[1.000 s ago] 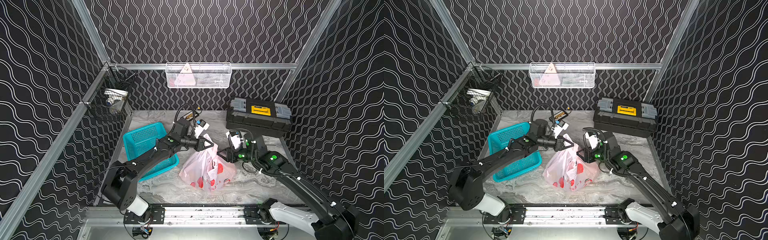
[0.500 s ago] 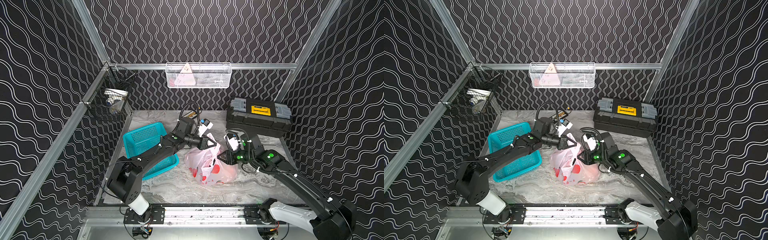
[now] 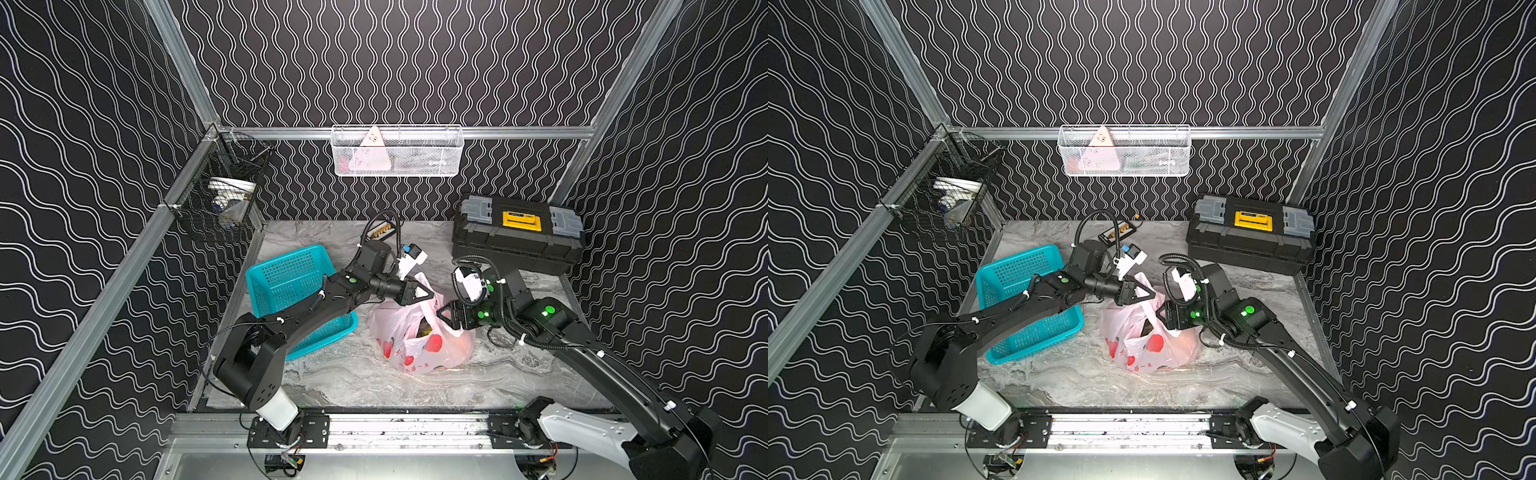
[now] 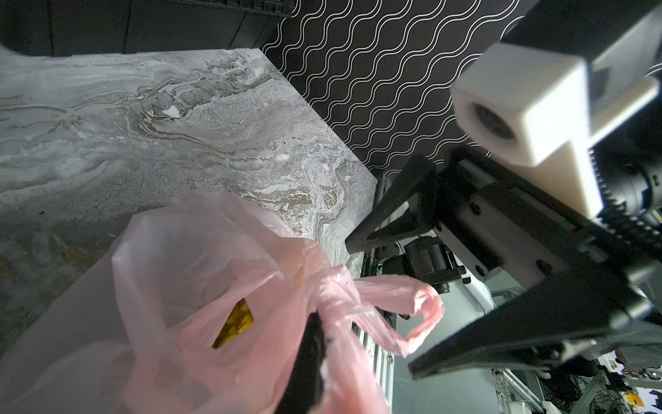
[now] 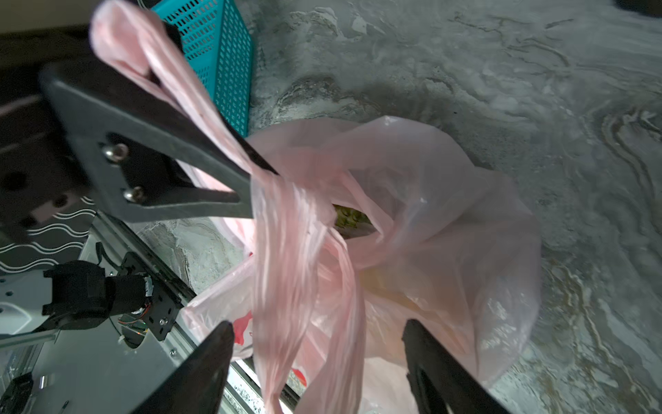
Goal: Place the pineapple into a plastic bag & tie a knot
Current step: Cross the plastic bag at the center of the board.
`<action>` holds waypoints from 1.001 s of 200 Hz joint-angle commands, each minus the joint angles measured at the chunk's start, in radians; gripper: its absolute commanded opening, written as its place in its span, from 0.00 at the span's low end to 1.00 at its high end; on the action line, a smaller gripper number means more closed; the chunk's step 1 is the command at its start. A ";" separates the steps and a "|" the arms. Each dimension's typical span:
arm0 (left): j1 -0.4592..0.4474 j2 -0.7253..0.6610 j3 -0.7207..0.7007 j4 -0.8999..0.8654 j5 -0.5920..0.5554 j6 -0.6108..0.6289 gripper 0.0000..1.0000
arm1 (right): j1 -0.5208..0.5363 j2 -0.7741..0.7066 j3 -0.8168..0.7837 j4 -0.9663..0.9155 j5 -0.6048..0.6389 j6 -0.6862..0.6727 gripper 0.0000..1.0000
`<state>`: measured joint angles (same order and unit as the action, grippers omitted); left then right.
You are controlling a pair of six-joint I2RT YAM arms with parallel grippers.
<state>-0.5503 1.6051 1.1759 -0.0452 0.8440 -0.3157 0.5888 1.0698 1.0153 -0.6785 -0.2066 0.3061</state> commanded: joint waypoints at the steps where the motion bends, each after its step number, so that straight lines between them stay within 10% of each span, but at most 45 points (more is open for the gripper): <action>1: 0.001 -0.007 0.007 -0.002 0.004 0.023 0.00 | 0.002 -0.039 0.001 -0.042 0.027 0.057 0.83; 62: 0.000 -0.020 -0.001 0.019 0.004 0.010 0.00 | 0.002 -0.057 -0.059 -0.095 -0.043 0.133 0.83; 151: 0.001 -0.028 -0.011 -0.007 -0.020 0.018 0.00 | 0.007 -0.051 0.002 0.019 -0.154 0.175 0.10; 200: 0.000 -0.012 -0.002 -0.001 -0.049 -0.005 0.00 | 0.174 0.087 0.039 0.198 -0.211 0.241 0.03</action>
<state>-0.5503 1.5856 1.1660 -0.0479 0.8101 -0.3122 0.7021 1.0935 1.0355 -0.6064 -0.3824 0.5049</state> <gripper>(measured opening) 0.060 0.055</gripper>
